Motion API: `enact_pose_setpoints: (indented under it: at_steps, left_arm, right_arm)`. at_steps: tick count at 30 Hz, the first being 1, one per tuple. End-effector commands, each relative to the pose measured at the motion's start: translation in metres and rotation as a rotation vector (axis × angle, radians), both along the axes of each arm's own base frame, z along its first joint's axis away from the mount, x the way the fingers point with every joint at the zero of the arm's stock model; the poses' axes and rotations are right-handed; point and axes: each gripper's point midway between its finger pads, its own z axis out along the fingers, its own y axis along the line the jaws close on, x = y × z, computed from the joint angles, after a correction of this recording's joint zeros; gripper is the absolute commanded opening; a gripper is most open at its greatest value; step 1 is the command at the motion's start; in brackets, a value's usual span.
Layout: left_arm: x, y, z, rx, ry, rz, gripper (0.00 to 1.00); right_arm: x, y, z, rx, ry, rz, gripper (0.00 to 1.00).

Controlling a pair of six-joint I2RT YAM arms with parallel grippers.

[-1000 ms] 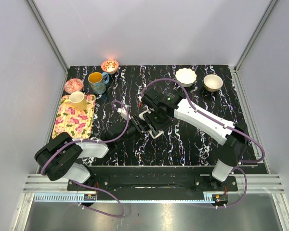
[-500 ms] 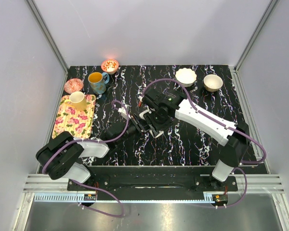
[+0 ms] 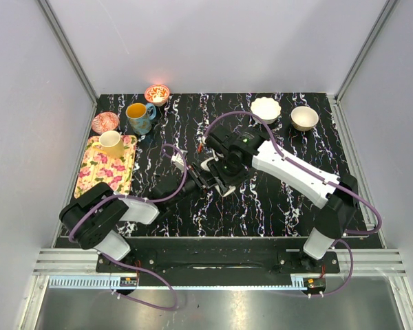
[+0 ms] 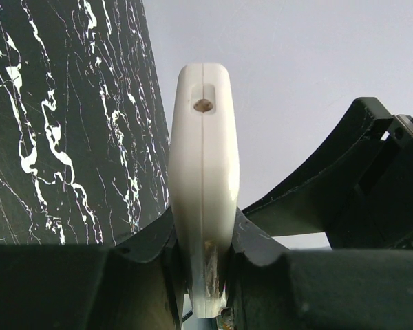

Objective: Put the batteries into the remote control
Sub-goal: Load the battery cover into the remote control.

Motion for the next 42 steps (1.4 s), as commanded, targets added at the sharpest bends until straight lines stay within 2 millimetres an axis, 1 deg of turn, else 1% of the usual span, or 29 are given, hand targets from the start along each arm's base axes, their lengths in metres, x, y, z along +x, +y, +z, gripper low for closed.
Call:
enact_pose_setpoints:
  at_steps: [1, 5, 9, 13, 15, 16, 19, 20, 29, 37, 42]
  left_arm:
    - [-0.039, -0.011, 0.081, -0.237, -0.202, -0.171, 0.00]
    - [-0.038, -0.010, 0.079, -0.225, -0.199, -0.160, 0.00]
    - [-0.035, -0.010, 0.074, -0.202, -0.190, -0.147, 0.00]
    - [-0.031, -0.012, 0.067, -0.166, -0.179, -0.134, 0.00]
    - [-0.030, -0.011, 0.067, -0.159, -0.182, -0.128, 0.00]
    - [-0.029, -0.012, 0.065, -0.150, -0.181, -0.126, 0.00]
    - [-0.028, -0.013, 0.065, -0.139, -0.182, -0.125, 0.00]
    - [-0.028, -0.013, 0.065, -0.136, -0.184, -0.126, 0.00]
    - [-0.026, -0.015, 0.064, -0.122, -0.175, -0.126, 0.00]
    - [-0.025, -0.016, 0.064, -0.118, -0.172, -0.127, 0.00]
    - [-0.025, -0.015, 0.061, -0.117, -0.169, -0.125, 0.00]
  right_arm:
    - [0.032, 0.003, 0.010, 0.043, -0.113, -0.052, 0.00]
    - [0.030, 0.000, 0.012, 0.046, -0.111, -0.055, 0.00]
    - [0.028, -0.001, 0.016, 0.056, -0.115, -0.061, 0.16]
    - [0.025, -0.003, 0.018, 0.051, -0.108, -0.060, 0.24]
    - [0.025, -0.004, 0.017, 0.049, -0.104, -0.061, 0.26]
    - [0.024, -0.005, 0.018, 0.048, -0.105, -0.061, 0.30]
    - [0.022, -0.007, 0.017, 0.041, -0.101, -0.058, 0.35]
    - [0.022, -0.007, 0.017, 0.040, -0.100, -0.060, 0.39]
    - [0.022, -0.005, 0.018, 0.052, -0.096, -0.061, 0.48]
    - [0.024, -0.002, 0.019, 0.063, -0.098, -0.072, 0.66]
    - [0.024, 0.000, 0.019, 0.069, -0.099, -0.076, 0.73]
